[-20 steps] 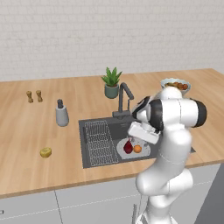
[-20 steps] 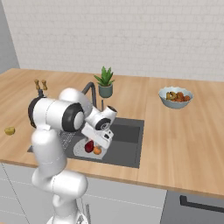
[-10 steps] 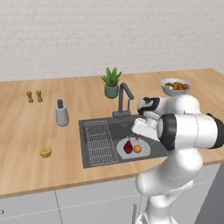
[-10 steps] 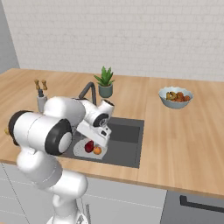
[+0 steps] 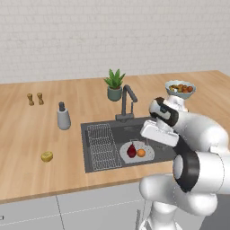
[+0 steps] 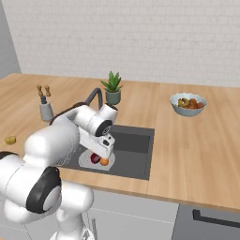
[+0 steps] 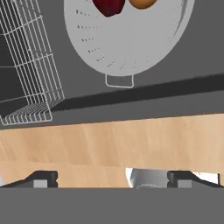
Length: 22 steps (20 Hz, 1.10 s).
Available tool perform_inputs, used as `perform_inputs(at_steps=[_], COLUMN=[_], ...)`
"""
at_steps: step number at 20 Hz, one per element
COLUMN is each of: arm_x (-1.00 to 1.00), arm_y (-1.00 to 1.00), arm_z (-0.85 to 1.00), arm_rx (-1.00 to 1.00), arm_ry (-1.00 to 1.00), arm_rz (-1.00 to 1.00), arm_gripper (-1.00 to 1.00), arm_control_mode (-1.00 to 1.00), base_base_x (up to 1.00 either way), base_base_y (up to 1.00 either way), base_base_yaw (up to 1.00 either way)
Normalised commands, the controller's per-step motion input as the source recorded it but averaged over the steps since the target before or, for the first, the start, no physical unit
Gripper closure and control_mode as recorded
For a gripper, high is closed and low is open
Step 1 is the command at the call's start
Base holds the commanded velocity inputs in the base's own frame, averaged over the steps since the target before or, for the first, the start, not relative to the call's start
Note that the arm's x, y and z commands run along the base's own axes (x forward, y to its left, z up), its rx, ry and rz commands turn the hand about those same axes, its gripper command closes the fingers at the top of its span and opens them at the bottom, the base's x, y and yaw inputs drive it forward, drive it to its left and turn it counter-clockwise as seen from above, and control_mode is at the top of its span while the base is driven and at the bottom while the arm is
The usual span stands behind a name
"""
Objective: Put the colander in the sink, put the tangerine, pear, kiwi in the colander, and turn on the sink faucet and pour water over the colander.
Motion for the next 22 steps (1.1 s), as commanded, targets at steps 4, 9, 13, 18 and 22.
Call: perform_inputs(at_steps=[4,9,13,18,22], arm_x=[-0.68,-0.65,-0.58,-0.10,0.04], arm_y=[0.03,0.21,0.53,0.80,0.88], arm_z=[0.47,0.51,0.30,0.30,0.21], arm_rx=[0.00,0.00,-0.11,-0.17,-0.13], arm_ry=[0.00,0.00,-0.10,-0.19,-0.17], arm_rz=[0.02,0.04,0.03,0.00,0.00], arm_gripper=[-1.00,-1.00,-1.00,-1.00,-1.00], arm_control_mode=[-1.00,-1.00,-1.00,-1.00,-1.00], base_base_x=[0.00,0.00,0.00,0.00,0.00], base_base_y=[0.00,0.00,0.00,0.00,0.00], base_base_yaw=[0.00,0.00,0.00,0.00,0.00])
